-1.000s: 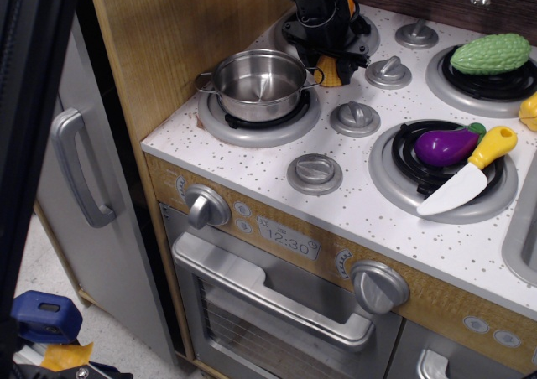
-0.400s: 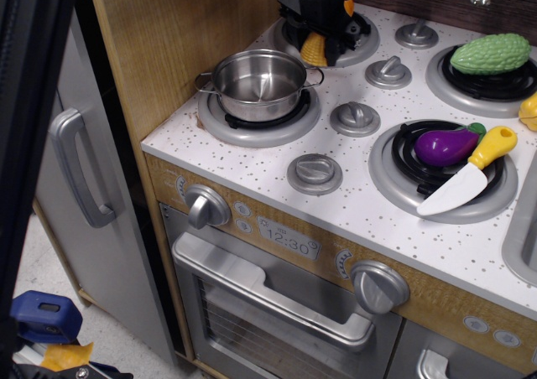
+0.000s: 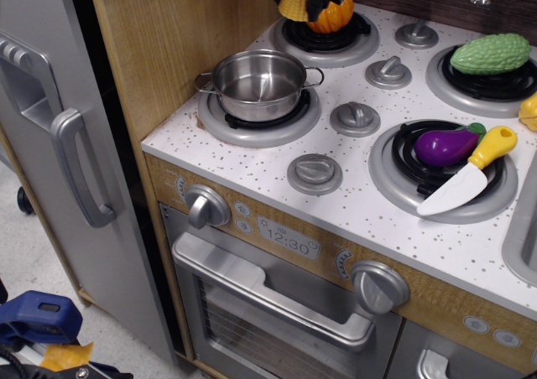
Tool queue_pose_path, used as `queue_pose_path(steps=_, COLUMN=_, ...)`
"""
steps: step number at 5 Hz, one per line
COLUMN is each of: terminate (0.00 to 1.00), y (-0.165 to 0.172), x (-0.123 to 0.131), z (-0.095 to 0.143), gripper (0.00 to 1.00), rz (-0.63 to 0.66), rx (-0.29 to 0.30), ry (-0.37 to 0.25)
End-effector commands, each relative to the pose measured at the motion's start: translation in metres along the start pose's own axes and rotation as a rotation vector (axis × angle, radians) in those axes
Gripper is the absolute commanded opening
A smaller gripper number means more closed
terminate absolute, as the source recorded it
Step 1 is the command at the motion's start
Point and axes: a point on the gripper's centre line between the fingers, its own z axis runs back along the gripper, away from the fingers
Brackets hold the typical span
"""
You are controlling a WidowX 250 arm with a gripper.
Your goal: Put corn in pan which is on stove
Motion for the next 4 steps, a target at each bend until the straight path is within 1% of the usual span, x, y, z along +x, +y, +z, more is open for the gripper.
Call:
queue_pose_path(steps=1, terminate=0.00, y=0.016, x=0.000, z=0.060, gripper=0.00, rz=0.063, rx=0.070, ry=-0.068)
queue_pose_path(steps=2, terminate=0.00, y=0.015, x=-0.022, z=0.051, gripper=0.00, rz=0.129, rx=0.041, ry=-0.070)
queue_pose_path(steps=3, terminate=0.00, y=0.017, x=-0.044, z=0.037, gripper=0.00, rz=0.180, rx=0.003, ry=-0.067)
queue_pose_path(steps=4, terminate=0.00, y=0.016, x=-0.055, z=0.029, gripper=1.00, rz=0.197, rx=-0.015, ry=-0.060)
